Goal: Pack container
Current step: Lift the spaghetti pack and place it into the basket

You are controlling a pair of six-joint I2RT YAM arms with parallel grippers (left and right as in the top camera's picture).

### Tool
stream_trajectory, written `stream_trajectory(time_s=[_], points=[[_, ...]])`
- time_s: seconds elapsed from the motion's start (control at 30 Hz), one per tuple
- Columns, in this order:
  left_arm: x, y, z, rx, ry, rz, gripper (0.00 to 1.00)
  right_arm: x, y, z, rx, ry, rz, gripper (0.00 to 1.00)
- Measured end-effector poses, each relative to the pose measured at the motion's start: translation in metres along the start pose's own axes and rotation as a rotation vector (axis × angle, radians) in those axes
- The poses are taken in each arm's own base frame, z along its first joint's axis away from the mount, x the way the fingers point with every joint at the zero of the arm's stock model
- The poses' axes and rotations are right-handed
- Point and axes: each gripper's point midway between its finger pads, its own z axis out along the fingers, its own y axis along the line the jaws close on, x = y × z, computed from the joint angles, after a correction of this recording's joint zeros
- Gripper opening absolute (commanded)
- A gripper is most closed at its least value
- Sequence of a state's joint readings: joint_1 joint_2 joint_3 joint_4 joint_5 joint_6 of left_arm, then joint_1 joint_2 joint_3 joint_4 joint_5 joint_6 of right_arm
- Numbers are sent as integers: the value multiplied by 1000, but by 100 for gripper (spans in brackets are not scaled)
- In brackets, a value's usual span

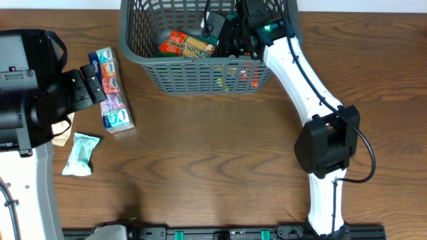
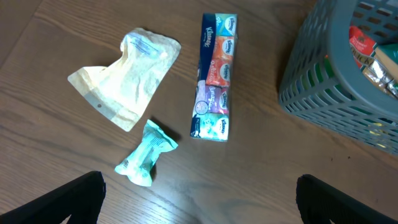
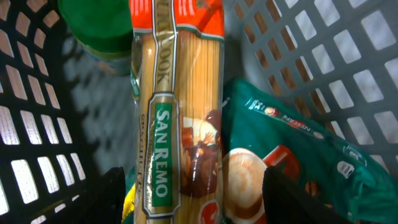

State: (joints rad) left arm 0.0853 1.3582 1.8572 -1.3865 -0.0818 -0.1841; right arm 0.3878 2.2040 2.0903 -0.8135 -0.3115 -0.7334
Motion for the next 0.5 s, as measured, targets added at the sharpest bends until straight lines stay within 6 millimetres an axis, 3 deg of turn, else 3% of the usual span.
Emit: stream_trajectory(time_s=[0.07, 0.2, 0.3, 0.37, 0.5], points=[[0, 0, 0, 0, 0, 0, 98, -1, 0, 0, 0, -4, -1, 56], [0, 0, 0, 0, 0, 0, 99, -5, -1, -5, 6, -12, 11, 75], [0, 0, 0, 0, 0, 0, 98, -14, -4, -22, 33, -32, 29, 82], [0, 0, 0, 0, 0, 0, 99, -24, -12, -42, 81, -53, 54, 99], [0, 0, 0, 0, 0, 0, 99, -48, -51, -121, 280, -144, 143, 99]])
